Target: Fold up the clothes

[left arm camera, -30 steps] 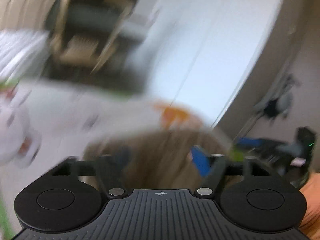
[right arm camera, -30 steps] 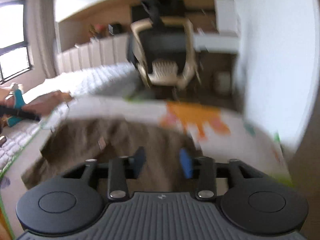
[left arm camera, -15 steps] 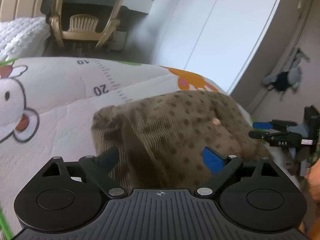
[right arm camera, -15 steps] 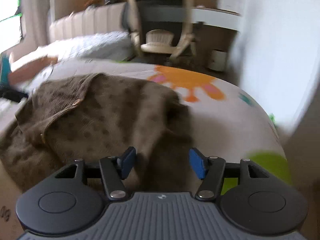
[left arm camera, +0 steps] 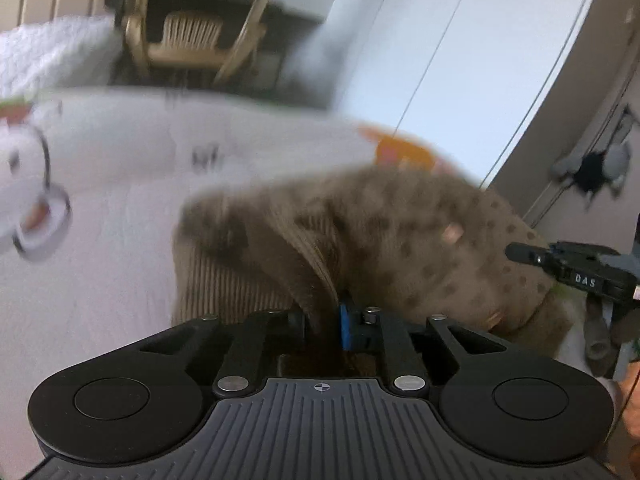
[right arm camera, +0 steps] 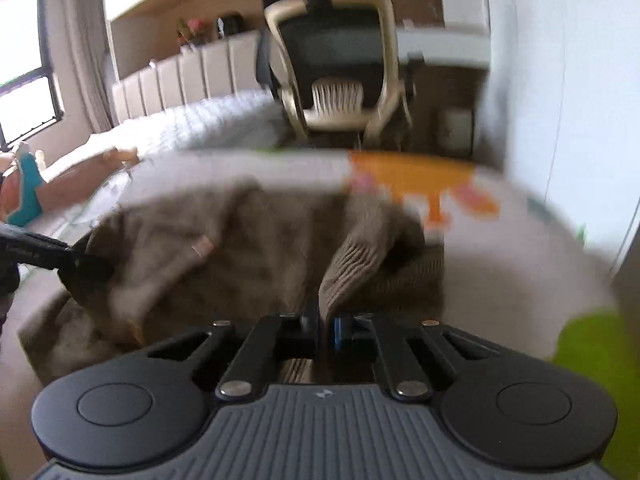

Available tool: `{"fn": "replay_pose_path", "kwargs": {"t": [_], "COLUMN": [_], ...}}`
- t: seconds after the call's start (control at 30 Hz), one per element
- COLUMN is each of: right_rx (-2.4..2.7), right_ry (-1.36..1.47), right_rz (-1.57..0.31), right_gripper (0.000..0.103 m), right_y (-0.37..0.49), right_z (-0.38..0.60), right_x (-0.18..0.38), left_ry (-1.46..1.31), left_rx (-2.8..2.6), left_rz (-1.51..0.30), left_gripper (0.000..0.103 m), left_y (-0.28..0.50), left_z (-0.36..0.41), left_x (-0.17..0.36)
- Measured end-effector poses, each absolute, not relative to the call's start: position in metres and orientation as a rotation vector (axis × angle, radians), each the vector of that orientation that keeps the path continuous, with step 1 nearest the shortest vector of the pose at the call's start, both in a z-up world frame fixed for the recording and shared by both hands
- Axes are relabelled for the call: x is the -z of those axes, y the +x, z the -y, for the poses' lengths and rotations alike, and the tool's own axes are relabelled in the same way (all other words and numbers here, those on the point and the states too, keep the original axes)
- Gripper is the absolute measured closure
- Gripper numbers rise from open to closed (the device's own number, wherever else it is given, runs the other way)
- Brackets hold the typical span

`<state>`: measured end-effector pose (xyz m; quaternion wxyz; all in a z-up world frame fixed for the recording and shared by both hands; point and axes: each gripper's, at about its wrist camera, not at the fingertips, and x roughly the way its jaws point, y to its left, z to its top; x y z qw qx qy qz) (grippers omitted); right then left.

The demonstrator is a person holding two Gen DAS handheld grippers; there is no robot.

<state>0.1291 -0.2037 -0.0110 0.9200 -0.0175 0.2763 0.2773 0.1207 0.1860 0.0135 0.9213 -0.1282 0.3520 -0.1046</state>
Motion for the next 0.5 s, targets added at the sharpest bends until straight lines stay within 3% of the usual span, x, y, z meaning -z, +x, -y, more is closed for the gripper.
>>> {"fn": "replay_pose_path", "kwargs": {"t": [0.17, 0.3, 0.43, 0.5], "right_rx": [-0.621, -0.642, -0.59, -0.57], "right_ry": [-0.036, -0.051, -0.03, 0.037], "right_rz": [-0.464, -0.563, -0.713, -0.72], "right_gripper": [0.097, 0.096, 0.084, 0.063], "right_y": [0.086, 0.068, 0.067, 0.073], "right_z": [0.219, 0.223, 0.233, 0.245], "right_x": [-0.035, -0.013, 0.031, 0.033], "left_ry": [-0.246, -0.226, -0.263, -0.34], "left_rx": [0.265, 0.282, 0.277, 0.271], "left_rz": [-0.564, -0.629, -0.8, -0.81], "left_gripper": [0.087, 0.084, 0.058, 0.042], "left_y": [0.076, 0.051, 0.048, 0.053], "left_z": [-0.189, -0.179, -0.183, -0.2], "left_x": [-0.082, -0.066, -0.015, -0.009]}}
